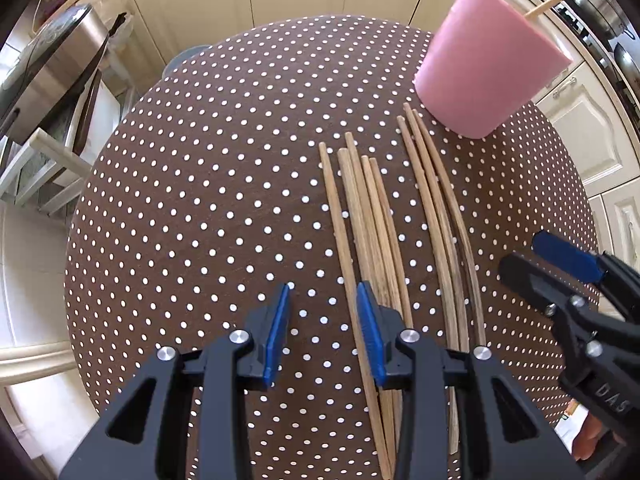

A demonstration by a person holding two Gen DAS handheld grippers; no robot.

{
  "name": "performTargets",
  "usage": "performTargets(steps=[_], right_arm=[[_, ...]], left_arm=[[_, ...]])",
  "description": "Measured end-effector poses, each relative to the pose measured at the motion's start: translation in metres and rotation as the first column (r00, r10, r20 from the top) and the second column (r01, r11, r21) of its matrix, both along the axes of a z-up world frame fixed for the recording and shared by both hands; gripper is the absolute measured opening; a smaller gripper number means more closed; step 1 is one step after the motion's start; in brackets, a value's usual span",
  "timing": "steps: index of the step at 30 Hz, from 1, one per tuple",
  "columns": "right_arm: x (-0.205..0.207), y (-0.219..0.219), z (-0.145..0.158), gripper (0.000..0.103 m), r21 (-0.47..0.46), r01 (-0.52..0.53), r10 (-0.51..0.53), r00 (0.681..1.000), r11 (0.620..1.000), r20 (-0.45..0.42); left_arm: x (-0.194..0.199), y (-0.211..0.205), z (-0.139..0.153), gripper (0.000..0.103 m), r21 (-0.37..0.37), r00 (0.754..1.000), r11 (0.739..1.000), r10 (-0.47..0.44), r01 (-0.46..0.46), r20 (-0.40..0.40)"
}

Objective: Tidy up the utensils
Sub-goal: 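Lower the right tool onto another chopstick and close it while the left tool grasps one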

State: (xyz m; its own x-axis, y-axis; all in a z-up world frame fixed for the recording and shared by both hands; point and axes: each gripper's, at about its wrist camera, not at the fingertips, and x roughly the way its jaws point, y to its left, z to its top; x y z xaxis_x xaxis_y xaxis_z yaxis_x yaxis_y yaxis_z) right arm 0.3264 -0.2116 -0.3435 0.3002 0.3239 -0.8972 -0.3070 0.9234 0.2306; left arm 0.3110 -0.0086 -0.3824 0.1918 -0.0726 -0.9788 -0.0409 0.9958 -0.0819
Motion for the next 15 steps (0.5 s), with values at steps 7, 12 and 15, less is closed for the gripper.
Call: performTargets(steps=[7,12,15], right_arm=[[0.005,0.014,-0.018,0.053,-0.082,-0.043,0.039,0.998,0.996,-0.059],[0.012,0.029,-0.024,0.052,-0.152,-0.085,0.075,0.995,0.985,-0.071],[0.019,0.041,-0.025,0.048,-0.196,-0.102,0.089,0.993,0.975,-0.073]], left_arm=[[-0.002,0.004,0.000,0.035,-0.002,1.000,1.000,-0.010,0.010,-0.020],[0.005,0.000,-0.002,0.035,0.018,0.999,1.000,-0.007,0.008,-0.035],[0.010,-0.016,-0.009,0.035,0.083,0.998,0.996,-0.030,0.035,-0.061]])
